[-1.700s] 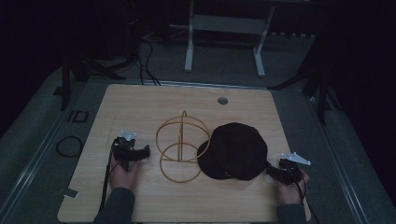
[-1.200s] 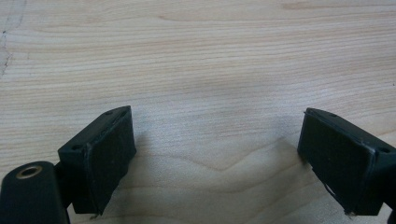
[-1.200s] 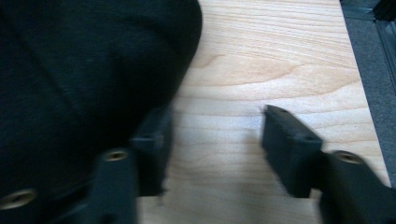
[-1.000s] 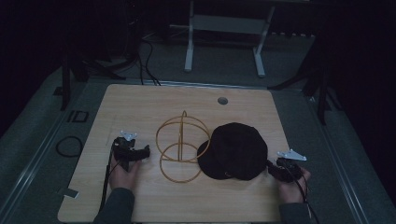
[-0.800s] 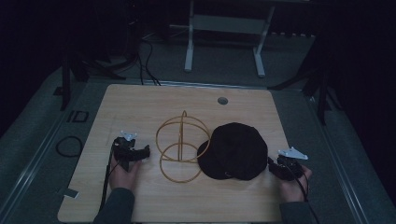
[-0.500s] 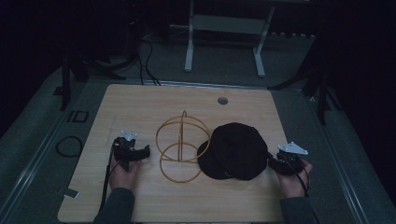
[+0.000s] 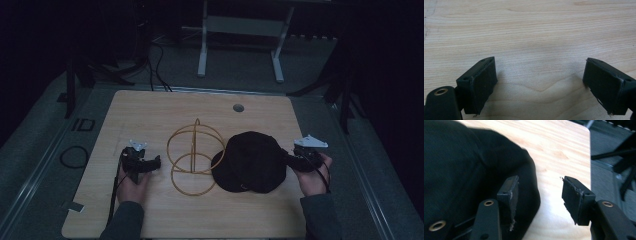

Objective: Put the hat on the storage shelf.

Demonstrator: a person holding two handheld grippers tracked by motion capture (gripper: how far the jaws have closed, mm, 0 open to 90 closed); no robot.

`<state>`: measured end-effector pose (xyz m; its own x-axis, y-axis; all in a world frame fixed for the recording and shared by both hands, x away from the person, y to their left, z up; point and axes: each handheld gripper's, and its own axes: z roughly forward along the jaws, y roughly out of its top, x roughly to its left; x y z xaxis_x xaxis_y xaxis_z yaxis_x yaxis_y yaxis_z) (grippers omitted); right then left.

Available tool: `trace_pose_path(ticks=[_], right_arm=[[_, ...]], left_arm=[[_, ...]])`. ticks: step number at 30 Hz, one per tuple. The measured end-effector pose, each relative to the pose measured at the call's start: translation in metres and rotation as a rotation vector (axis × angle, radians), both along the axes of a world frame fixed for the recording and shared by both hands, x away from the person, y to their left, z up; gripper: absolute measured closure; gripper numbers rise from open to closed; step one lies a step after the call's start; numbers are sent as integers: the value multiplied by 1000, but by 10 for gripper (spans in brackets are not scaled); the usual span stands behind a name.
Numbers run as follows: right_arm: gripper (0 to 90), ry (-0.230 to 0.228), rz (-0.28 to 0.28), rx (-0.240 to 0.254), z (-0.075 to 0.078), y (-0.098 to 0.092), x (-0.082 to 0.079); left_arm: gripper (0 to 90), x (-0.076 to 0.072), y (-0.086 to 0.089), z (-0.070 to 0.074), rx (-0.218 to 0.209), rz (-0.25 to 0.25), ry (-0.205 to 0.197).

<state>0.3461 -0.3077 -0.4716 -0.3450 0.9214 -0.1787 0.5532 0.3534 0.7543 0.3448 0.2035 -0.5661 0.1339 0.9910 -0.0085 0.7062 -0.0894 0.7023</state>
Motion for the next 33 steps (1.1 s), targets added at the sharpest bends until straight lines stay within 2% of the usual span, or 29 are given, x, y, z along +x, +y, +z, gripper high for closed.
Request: trace_pose_path(ticks=[2, 4, 8, 10, 13, 23, 33], right_arm=[[465, 1, 19, 8, 5, 0, 4], [465, 7, 46, 43, 9, 1, 7], [464, 7, 82, 79, 17, 6, 12], [462, 7, 107, 82, 21, 10, 14], [457, 18, 170, 97, 26, 17, 18], [409, 58, 322, 90, 36, 43, 29], [333, 113, 424, 72, 38, 64, 35]], left_arm=[[115, 0, 0, 0, 0, 0, 0], [114, 0, 0, 0, 0, 0, 0], [115, 0, 0, 0, 0, 0, 1], [115, 0, 0, 0, 0, 0, 1], [115, 0, 0, 0, 0, 0, 1], [115, 0, 0, 0, 0, 0, 1], [115, 0, 0, 0, -1, 1, -1]])
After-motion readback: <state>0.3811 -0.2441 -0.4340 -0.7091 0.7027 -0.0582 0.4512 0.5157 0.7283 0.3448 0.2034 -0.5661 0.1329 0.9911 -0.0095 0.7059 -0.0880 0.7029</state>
